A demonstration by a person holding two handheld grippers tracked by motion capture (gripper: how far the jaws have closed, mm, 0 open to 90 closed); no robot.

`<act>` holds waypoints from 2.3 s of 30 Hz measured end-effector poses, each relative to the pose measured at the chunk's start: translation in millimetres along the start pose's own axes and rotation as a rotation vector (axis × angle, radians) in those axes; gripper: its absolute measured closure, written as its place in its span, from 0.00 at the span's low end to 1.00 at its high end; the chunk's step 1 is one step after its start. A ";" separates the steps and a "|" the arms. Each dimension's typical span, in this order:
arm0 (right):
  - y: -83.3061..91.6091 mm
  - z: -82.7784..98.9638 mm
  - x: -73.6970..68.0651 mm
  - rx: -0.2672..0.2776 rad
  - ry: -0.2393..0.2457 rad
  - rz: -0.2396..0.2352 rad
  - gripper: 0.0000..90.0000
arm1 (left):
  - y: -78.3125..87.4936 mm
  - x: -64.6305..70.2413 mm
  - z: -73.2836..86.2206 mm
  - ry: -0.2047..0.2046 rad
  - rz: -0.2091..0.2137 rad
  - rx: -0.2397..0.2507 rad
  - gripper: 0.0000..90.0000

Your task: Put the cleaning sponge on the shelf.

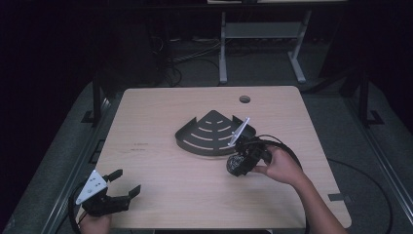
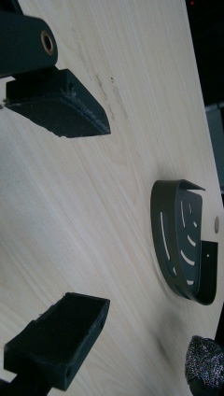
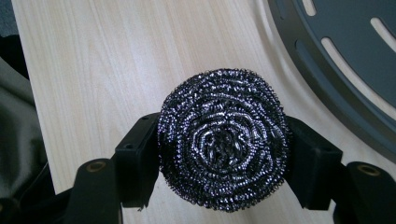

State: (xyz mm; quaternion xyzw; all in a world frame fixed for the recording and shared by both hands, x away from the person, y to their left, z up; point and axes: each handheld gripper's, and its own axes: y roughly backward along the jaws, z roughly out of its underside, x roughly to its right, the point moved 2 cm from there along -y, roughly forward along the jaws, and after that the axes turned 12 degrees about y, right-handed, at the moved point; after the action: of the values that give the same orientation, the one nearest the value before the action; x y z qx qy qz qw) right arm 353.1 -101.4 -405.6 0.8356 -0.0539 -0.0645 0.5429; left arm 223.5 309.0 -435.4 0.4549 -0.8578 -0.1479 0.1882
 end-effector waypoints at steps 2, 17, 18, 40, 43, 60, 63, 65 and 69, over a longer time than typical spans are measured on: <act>0.8 -1.7 1.5 -0.003 0.003 0.000 0.38 | -0.1 0.1 0.0 -0.001 0.001 -0.001 0.15; 8.4 -15.8 12.5 -0.017 0.018 0.004 0.38 | 0.6 -0.5 -0.5 0.000 0.000 0.002 0.15; 8.7 -16.6 13.1 -0.018 0.019 0.003 0.38 | 0.5 -0.4 -0.5 0.000 0.001 0.002 0.15; 13.7 -29.8 32.1 -0.012 0.015 0.003 0.38 | 0.5 -0.6 -1.0 -0.002 0.002 0.005 0.15; 14.9 -33.1 36.1 -0.009 0.016 0.004 0.38 | 0.2 -0.5 -1.0 -0.002 0.004 0.006 0.15; 16.6 -49.9 58.6 -0.021 0.003 0.006 0.38 | 0.4 -1.4 -1.1 0.001 0.005 0.006 0.15; 16.0 -51.6 62.8 -0.021 0.005 0.004 0.38 | 0.5 -1.6 -1.2 0.001 0.005 0.008 0.15; 16.5 -53.3 65.6 -0.027 0.001 0.008 0.38 | 0.5 -1.7 -1.2 0.002 0.005 0.008 0.15; 17.0 -55.7 71.1 -0.020 -0.007 0.006 0.38 | 0.5 -1.9 -0.9 0.004 0.005 0.008 0.15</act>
State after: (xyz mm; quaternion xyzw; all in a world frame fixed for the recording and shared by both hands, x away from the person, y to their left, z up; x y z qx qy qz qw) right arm 432.1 -69.4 -371.2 0.8298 -0.0577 -0.0662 0.5511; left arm 224.6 310.8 -434.7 0.4540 -0.8590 -0.1432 0.1884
